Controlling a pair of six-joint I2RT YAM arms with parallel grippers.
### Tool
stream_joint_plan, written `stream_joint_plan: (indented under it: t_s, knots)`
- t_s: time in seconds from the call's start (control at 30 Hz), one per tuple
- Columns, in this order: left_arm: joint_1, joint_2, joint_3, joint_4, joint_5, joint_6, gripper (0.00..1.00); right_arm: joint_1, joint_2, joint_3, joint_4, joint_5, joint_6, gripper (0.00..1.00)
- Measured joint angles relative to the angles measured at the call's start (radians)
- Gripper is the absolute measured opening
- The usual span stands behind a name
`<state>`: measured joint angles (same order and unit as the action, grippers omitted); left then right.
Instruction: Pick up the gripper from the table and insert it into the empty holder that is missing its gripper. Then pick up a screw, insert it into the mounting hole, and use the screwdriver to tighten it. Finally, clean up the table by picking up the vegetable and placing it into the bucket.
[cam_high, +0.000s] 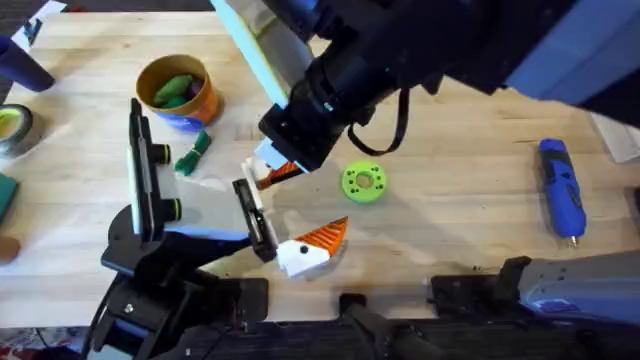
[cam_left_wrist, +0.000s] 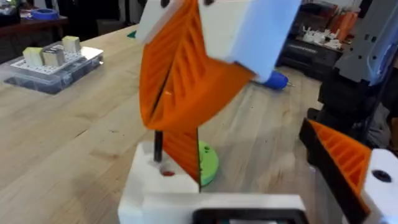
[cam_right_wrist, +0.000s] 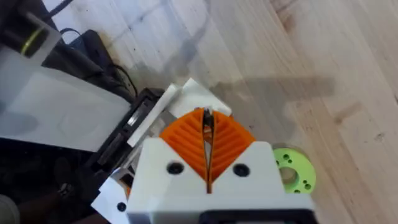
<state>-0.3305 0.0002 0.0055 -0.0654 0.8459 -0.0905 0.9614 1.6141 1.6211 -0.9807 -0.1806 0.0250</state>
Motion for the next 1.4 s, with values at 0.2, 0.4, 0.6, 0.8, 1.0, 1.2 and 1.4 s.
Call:
stream_joint_plan:
  t_s: [0.2,0.4,0.6,0.8,1.0,1.2,1.4]
  knots:
    - [0.0,0.0,0.0,0.0,0.0,0.0,0.982,0.001,0.002,0.0,-0.013,0.0,0.0,0.006]
    - [0.0,0.0,0.0,0.0,0.0,0.0,0.982,0.005,0.002,0.0,-0.013,-0.012,-0.012,0.006]
    - [0.0,0.0,0.0,0.0,0.0,0.0,0.982,0.005,0.002,0.0,-0.014,-0.018,-0.026,0.006]
    - [0.0,0.0,0.0,0.0,0.0,-0.001,0.982,0.005,0.003,0.0,-0.015,-0.007,-0.027,0.006]
    - [0.0,0.0,0.0,-0.002,0.0,-0.013,0.982,0.005,0.011,0.001,-0.022,-0.024,-0.03,0.006]
    - [0.0,0.0,0.0,-0.002,0.002,-0.02,0.982,0.007,0.034,0.003,-0.034,-0.038,-0.031,0.006]
    - [0.001,0.0,0.0,-0.002,0.003,-0.021,0.982,0.007,0.036,0.004,-0.034,-0.044,-0.034,0.006]
